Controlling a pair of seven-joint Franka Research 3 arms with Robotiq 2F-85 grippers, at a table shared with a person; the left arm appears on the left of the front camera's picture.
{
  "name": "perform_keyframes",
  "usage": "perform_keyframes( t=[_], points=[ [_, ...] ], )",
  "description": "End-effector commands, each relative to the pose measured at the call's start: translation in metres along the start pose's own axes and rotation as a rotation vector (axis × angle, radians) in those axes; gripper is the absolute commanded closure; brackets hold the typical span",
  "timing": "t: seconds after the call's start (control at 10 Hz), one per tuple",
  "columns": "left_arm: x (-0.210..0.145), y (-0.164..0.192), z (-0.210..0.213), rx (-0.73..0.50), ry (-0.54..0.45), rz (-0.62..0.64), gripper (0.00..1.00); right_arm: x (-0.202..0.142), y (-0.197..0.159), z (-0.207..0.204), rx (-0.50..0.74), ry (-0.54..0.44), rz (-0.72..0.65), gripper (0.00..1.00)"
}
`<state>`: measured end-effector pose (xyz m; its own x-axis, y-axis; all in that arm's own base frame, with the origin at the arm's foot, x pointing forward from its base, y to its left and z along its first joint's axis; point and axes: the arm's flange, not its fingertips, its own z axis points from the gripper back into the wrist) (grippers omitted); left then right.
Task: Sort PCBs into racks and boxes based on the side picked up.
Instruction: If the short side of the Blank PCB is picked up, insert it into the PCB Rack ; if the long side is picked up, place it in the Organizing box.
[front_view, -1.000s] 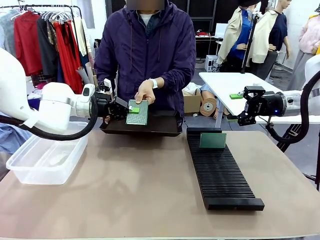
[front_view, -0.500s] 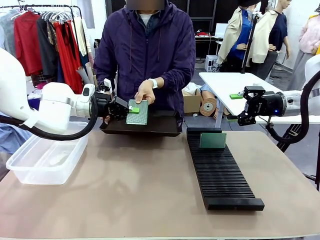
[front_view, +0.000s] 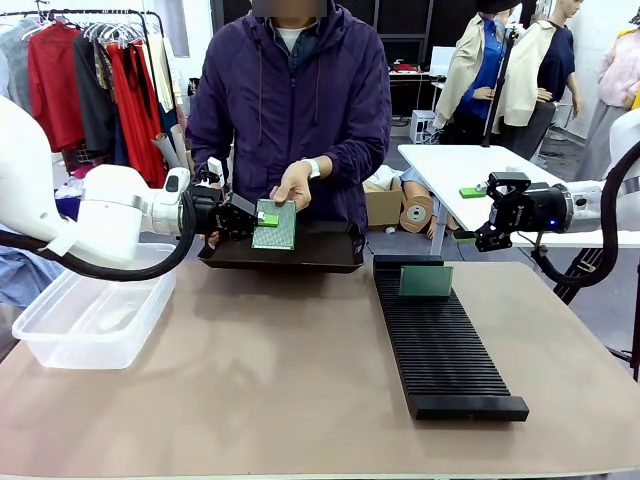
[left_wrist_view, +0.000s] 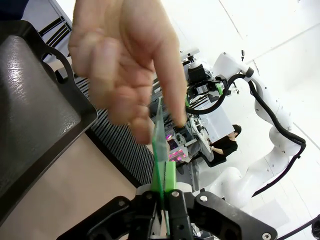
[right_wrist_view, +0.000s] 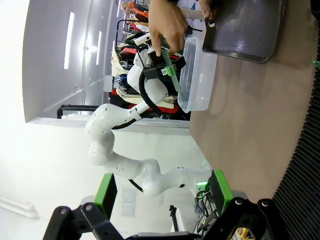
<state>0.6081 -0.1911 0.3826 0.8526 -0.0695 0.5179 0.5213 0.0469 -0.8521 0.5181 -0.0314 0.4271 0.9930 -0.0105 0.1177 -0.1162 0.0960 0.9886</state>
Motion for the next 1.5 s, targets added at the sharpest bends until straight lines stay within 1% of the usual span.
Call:
perform_keyframes(
  t=[0.0, 1.4],
  points=[
    [0.0002, -0.0009, 0.0, -0.01, -0.004, 0.001, 1.0, -0.0001, 0.001, 0.0004, -0.004, -0.004, 0.008, 0.0],
    [0.0002, -0.0009, 0.0, -0.01, -0.004, 0.001, 1.0, -0.0001, 0.001, 0.0004, -0.004, -0.004, 0.008, 0.0]
  ],
)
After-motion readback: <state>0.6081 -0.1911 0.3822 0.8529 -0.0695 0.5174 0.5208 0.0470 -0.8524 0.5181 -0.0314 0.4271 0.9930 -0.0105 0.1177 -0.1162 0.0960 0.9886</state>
